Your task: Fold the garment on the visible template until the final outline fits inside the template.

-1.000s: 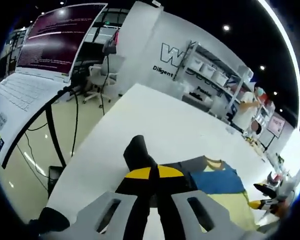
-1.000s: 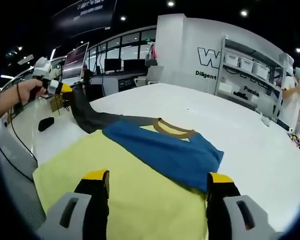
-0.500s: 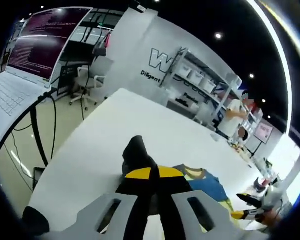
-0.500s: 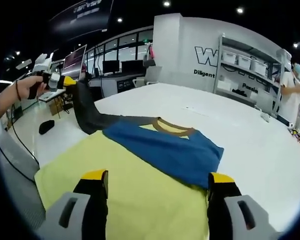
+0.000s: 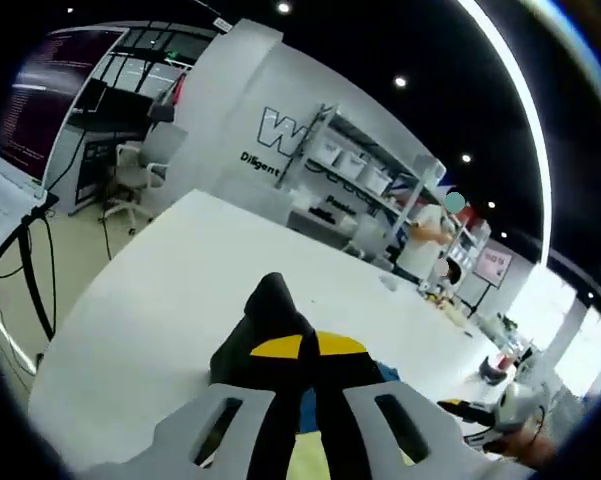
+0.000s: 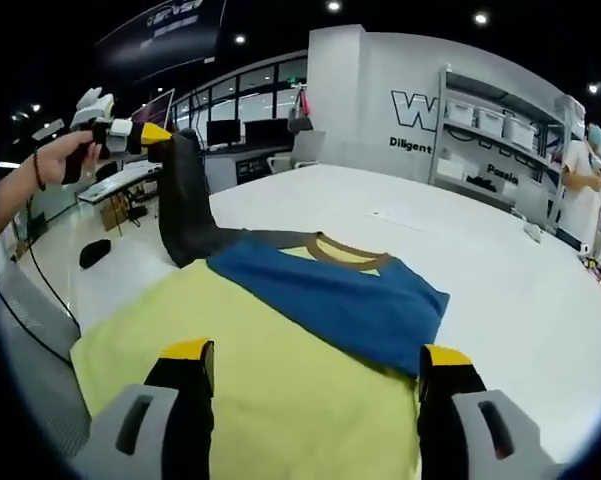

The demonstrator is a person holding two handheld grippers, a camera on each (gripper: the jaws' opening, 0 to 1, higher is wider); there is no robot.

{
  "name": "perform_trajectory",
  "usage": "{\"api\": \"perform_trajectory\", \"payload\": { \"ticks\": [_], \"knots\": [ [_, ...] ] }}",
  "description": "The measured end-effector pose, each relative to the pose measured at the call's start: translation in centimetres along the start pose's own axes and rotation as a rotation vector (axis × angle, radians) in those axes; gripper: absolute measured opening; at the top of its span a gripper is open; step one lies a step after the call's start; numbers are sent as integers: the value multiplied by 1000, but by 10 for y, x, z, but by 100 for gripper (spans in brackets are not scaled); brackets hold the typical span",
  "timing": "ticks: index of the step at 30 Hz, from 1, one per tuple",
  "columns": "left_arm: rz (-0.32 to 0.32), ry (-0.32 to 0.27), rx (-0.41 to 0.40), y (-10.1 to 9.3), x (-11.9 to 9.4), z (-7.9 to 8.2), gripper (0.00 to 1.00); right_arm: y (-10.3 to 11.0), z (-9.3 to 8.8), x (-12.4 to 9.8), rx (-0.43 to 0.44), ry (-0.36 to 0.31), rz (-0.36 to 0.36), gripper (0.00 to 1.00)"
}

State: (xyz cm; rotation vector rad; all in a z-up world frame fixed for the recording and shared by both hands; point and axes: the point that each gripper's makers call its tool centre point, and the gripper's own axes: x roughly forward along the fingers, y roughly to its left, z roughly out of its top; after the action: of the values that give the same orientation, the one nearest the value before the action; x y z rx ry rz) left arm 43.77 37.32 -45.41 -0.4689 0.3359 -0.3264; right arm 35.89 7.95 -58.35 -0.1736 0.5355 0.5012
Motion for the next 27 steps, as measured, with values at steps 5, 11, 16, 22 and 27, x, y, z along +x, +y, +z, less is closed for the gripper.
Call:
{"api": "perform_trajectory", "payload": {
  "ticks": [5, 11, 16, 22, 27],
  "knots": [
    [-48, -4, 25, -22, 12, -2, 0, -1, -1, -2, 6, 1, -4, 83],
    [-119, 25, 40, -50, 25, -13, 0, -3, -1, -4, 13, -3, -11, 83],
    [-175, 42, 70, -75, 31, -19, 0, -4, -2, -4, 19, -1, -11, 83],
    [-235, 59, 83, -99, 40, -23, 0, -7, 1, -5, 45, -23, -25, 82],
    [-275, 57, 69, -113, 45, -23, 0, -11, 5, -6, 57, -47, -32, 84]
  ]
}}
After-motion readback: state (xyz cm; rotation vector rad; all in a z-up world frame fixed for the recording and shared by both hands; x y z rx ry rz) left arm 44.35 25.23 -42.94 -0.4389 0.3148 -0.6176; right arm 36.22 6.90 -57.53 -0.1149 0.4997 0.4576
